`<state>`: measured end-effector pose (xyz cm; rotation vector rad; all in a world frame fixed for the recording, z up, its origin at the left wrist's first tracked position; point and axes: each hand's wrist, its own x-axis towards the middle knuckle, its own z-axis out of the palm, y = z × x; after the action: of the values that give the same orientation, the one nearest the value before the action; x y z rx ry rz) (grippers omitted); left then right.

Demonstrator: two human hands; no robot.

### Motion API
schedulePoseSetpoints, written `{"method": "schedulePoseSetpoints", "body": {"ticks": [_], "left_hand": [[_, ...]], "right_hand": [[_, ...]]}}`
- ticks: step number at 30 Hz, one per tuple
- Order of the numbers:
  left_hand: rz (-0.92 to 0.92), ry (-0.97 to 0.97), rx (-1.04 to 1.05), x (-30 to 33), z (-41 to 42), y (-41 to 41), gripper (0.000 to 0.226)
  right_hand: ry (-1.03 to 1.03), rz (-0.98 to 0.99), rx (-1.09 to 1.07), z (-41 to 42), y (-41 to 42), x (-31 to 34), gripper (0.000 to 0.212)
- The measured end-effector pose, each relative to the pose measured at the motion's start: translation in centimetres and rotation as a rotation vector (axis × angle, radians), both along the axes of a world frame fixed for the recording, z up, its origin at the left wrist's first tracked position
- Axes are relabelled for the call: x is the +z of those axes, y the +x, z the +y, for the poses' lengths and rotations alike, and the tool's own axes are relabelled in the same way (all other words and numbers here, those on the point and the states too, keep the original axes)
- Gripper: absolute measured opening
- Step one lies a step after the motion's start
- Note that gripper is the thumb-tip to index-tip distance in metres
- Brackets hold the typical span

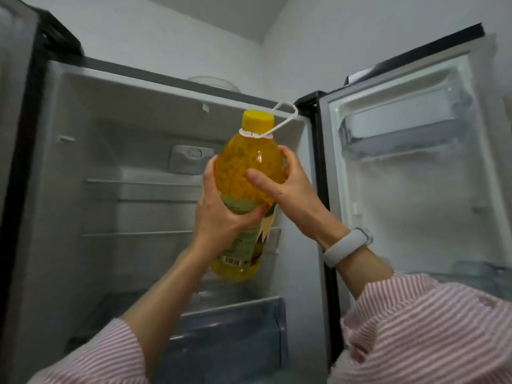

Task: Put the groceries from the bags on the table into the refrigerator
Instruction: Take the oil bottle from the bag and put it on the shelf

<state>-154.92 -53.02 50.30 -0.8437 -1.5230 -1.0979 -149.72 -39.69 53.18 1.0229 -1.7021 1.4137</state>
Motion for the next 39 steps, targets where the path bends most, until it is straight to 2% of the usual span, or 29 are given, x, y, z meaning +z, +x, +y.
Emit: {"method": "schedulePoseSetpoints", "body": {"ticks": [4, 8, 11, 15, 22, 25, 27, 33, 37, 39], "left_hand": [[0.146, -0.078, 0.106, 4.4, 0.1, -3.6, 0.111], [0.23, -0.134, 0.275, 6.1, -0.6, -6.9, 0.11], [0.241, -0.098, 0.363, 5.9, -1.0, -9.8, 0.107], [0.246, -0.101, 0.349, 5.4, -1.7, -13.0, 0.105], [0.245, -0.187, 0.364, 4.9, -2.6, -16.7, 0.107], [0.181, -0.244, 0.334, 4.7, -2.6, -17.2, 0.114], [0.116, -0.288, 0.332, 4.6, -2.6, -17.3, 0.12], [0.047, -0.372, 0.421, 3.5, -2.3, -18.6, 0.116], [0.112, -0.431, 0.412, 2.0, -2.4, -20.2, 0.113], [0.115, -0.451, 0.414, 1.7, -2.1, -20.7, 0.11]], "right_hand": [[-0.087, 0.153, 0.048, 0.5, -4.3, 2.8, 0.058], [-0.143, 0.284, 0.022, 0.1, -8.5, 3.2, 0.067], [-0.154, 0.314, -0.002, -0.7, -11.2, 2.8, 0.074], [-0.18, 0.314, 0.003, -1.4, -14.1, 2.2, 0.067], [-0.197, 0.285, -0.009, -1.7, -18.3, 1.1, 0.066], [-0.246, 0.262, -0.037, -1.5, -19.6, 0.4, 0.068], [-0.273, 0.236, -0.057, -1.3, -20.3, -0.1, 0.075], [-0.32, 0.079, -0.161, -1.0, -22.7, -2.1, 0.086], [-0.252, -0.058, -0.048, 0.8, -22.6, -3.7, 0.086], [-0.219, -0.124, 0.025, 1.8, -21.5, -4.9, 0.094]]}}
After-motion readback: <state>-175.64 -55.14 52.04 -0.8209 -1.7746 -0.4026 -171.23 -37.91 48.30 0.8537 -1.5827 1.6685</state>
